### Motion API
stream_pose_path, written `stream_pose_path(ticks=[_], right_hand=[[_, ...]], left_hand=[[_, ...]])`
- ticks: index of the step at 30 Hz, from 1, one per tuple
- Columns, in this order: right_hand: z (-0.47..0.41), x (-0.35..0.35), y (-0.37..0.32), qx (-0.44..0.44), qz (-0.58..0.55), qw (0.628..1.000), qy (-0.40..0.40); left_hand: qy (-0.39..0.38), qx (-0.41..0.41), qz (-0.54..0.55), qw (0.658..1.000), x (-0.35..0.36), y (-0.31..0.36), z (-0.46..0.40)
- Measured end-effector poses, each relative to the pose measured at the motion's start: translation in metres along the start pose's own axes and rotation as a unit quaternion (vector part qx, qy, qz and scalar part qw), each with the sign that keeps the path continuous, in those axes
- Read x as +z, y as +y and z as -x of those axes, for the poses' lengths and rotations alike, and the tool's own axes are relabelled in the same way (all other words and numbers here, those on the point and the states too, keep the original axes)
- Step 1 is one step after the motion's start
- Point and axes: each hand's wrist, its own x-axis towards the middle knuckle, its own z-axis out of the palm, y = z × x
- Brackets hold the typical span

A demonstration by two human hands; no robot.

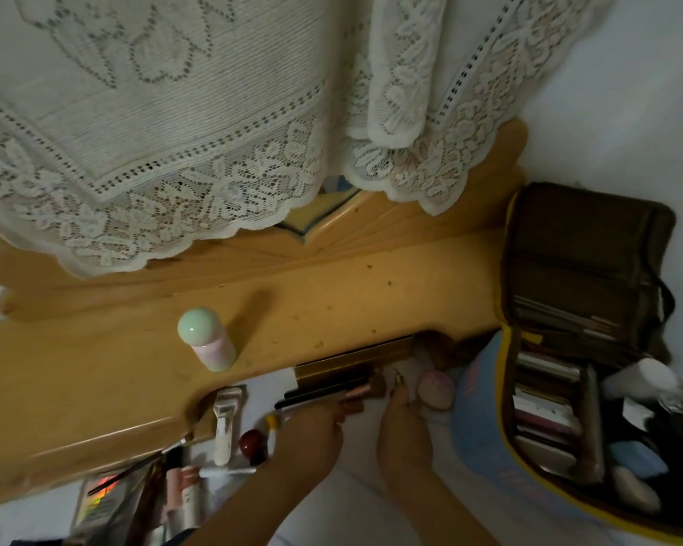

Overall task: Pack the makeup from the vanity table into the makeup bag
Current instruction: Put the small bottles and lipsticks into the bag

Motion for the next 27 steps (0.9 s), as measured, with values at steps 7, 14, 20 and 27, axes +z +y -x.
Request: stream_pose_path(ticks=[7,14,20,27], right_hand=[[0.029,-0.022,0.005,-0.001,-0.397,0.918,0.002],[0.079,-0.067,0.017,-0.057,-0.571,0.818,-0.041],[0.104,-0.102,0.039,-0.086,-0.562,0.823,0.0],[0.108,-0.135,0.091,-0.048,-0.537,0.829,0.151]], left_hand=[[-0.012,-0.024,0.135,0.99,-0.01,0.027,0.011],[-0.108,-0.032,0.442,0.89,-0.037,0.09,0.04],[-0.136,-0.025,0.496,0.857,-0.037,0.127,0.051],[-0.087,-0.033,0.506,0.857,-0.026,0.183,0.047]])
